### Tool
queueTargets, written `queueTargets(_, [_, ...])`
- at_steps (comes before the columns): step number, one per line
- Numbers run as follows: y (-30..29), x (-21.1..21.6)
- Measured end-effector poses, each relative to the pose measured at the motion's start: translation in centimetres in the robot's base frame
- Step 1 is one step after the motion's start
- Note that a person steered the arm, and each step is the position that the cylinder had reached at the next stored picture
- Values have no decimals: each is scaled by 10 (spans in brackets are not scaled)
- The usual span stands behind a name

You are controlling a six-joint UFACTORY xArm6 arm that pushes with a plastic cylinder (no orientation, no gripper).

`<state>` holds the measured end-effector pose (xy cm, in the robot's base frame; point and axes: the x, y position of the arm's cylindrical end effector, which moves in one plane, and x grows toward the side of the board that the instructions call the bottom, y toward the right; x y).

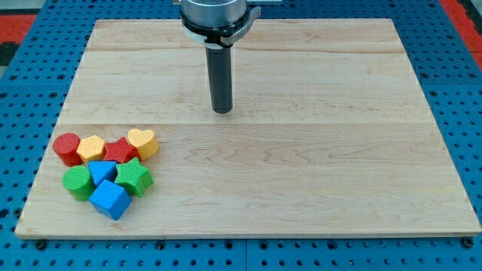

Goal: Move the arm diagonally to the bottom right of the green star

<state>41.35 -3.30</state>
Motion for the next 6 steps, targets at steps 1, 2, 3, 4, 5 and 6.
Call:
queueTargets(1, [-1,0])
queueTargets(2, [6,12])
queueTargets(3, [33,66])
queueTargets(4, [20,146])
queueTargets(5, [-15,205])
queueTargets(6, [-15,205])
